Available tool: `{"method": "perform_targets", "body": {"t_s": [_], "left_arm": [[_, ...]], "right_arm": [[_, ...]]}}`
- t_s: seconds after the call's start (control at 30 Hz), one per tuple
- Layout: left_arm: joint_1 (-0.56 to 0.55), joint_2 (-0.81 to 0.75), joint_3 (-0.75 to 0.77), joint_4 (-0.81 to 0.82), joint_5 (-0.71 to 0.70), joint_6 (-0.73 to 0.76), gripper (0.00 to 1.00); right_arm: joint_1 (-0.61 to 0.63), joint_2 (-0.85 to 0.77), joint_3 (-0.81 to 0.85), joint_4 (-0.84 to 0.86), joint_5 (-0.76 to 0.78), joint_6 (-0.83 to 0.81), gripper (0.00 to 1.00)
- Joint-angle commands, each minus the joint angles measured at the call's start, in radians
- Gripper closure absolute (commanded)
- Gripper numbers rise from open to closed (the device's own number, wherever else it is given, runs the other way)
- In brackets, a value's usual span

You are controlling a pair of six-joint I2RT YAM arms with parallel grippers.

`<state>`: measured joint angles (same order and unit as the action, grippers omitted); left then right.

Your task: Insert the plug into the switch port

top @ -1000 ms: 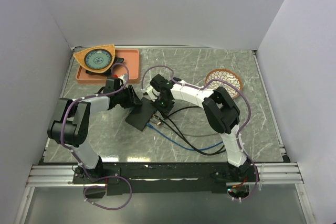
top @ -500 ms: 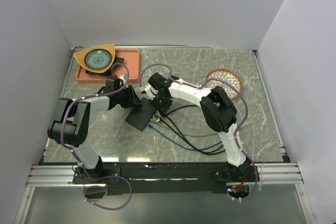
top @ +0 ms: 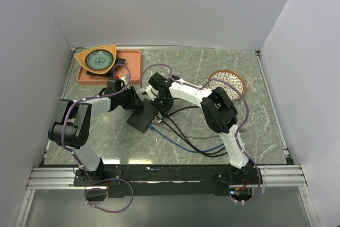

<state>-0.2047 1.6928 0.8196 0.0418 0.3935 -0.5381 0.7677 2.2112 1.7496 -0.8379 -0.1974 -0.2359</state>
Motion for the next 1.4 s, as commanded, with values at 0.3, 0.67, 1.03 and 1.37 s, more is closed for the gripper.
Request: {"method": "perform_targets", "body": {"t_s": [0.3, 0.67, 1.03, 1.37], "left_arm": [[-0.004, 0.011, 0.021, -0.023, -0.024, 0.021, 0.52], [-0.007, 0.015, 0.024, -0.022, -0.019, 0.018, 0.51], [-0.01, 0.015, 0.018, -0.014, -0.015, 0.018, 0.5], [-0.016, 0.015, 0.013, -0.01, -0.008, 0.02, 0.51]], "right_arm": [[0.008, 0.036, 0.056, 0.022, -0.034, -0.048, 1.0], [0.016, 0.045, 0.091, 0.014, -0.077, -0.054, 1.0], [0.03, 0.027, 0.08, 0.072, -0.082, -0.057, 1.0], [0.028, 0.036, 0.136, 0.105, -0.076, -0.059, 1.0]]}}
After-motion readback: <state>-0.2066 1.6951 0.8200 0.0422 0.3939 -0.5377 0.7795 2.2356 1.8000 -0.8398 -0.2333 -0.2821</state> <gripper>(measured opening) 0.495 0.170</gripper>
